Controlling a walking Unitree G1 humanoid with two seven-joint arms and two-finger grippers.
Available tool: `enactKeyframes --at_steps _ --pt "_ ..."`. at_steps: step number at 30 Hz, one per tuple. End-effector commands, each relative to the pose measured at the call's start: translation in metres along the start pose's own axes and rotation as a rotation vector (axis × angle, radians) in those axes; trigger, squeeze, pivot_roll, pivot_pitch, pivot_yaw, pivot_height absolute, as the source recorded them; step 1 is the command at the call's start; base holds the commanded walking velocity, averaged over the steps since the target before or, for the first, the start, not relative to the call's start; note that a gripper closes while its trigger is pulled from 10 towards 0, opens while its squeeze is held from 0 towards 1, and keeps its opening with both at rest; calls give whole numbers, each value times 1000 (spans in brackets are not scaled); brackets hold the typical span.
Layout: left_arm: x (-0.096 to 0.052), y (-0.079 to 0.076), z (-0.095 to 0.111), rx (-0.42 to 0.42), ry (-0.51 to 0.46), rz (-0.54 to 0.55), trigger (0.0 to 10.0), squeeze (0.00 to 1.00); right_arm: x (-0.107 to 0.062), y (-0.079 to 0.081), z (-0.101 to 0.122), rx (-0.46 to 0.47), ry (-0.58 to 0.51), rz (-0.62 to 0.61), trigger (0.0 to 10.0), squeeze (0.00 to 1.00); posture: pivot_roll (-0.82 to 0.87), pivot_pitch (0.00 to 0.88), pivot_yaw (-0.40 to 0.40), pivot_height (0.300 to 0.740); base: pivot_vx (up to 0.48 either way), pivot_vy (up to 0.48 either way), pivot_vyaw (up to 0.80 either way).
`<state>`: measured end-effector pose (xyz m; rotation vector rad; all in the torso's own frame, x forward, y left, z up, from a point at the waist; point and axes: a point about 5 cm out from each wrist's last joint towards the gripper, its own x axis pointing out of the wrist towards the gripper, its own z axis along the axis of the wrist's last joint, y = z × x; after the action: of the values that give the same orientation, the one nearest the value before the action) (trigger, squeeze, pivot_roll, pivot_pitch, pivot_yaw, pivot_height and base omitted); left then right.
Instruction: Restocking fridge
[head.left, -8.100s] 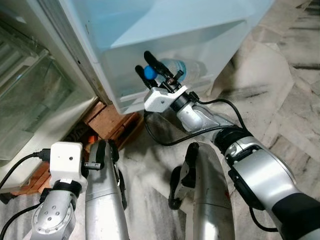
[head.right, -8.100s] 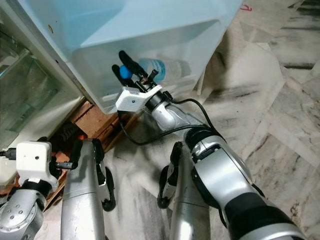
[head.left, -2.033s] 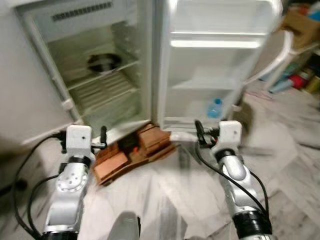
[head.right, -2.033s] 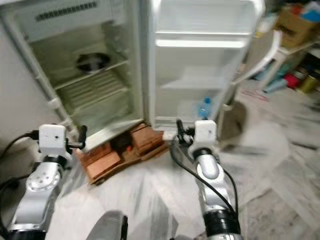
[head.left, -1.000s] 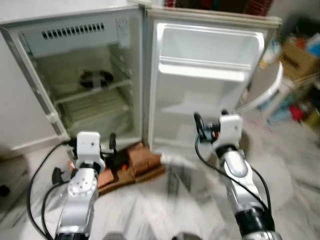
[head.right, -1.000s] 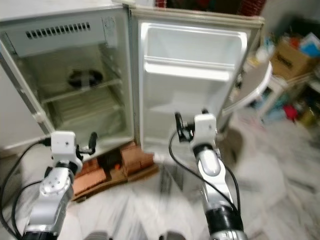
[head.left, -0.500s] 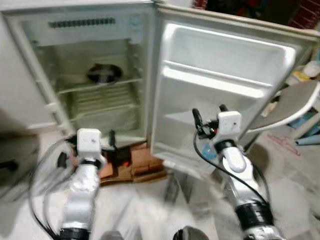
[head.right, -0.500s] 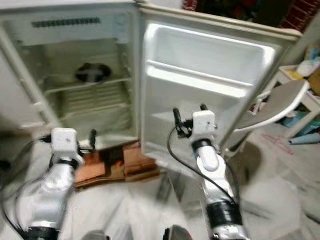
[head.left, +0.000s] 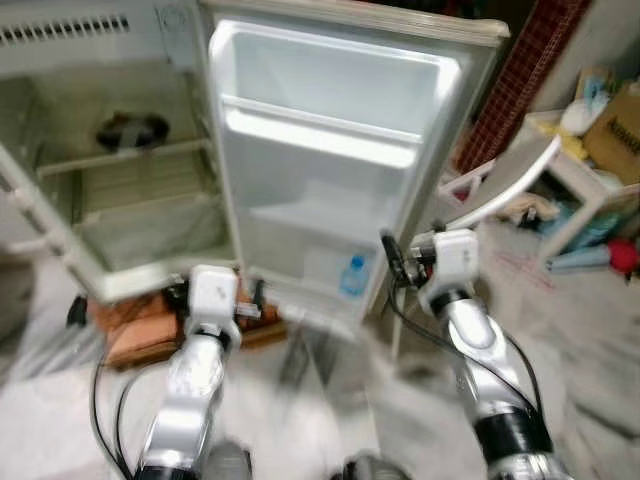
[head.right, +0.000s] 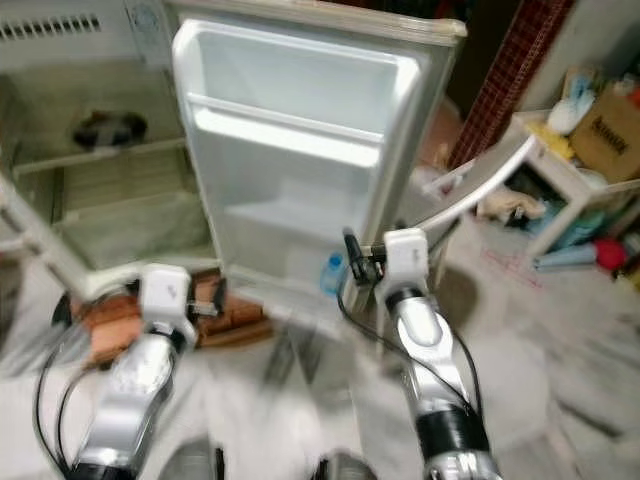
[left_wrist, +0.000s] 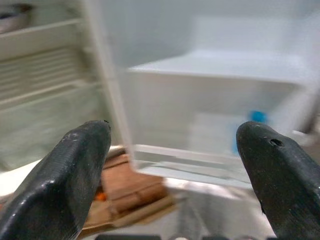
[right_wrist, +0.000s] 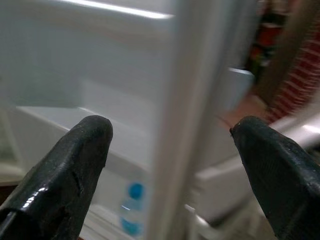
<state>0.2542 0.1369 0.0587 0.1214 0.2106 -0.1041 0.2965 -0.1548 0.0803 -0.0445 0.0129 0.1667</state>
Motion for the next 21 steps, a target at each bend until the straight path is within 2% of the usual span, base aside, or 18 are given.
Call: enactKeyframes --at_steps 1,9,11,13,17,21 --pt "0 9 0 17 -2 20 10000 0 1 4 2 11 -6 16 10000 0 80 0 -63 740 0 -480 0" --pt "1 16 -1 28 9 61 10000 0 2 1 5 -1 -31 0 10000 0 80 0 -59 740 0 -480 0" --pt "1 16 0 28 3 72 10000 0 2 1 5 12 -31 -2 10000 0 80 1 -58 740 0 0 0" --pt "1 20 5 45 -36 130 10000 0 1 1 5 29 -33 -5 10000 0 79 4 -54 740 0 0 0" --pt "2 23 5 18 -38 140 10000 0 0 2 6 28 -43 4 10000 0 79 6 -53 740 0 0 0" --pt "4 28 9 32 -51 160 10000 0 3 1 9 20 -56 1 10000 0 82 13 -54 740 0 0 123"
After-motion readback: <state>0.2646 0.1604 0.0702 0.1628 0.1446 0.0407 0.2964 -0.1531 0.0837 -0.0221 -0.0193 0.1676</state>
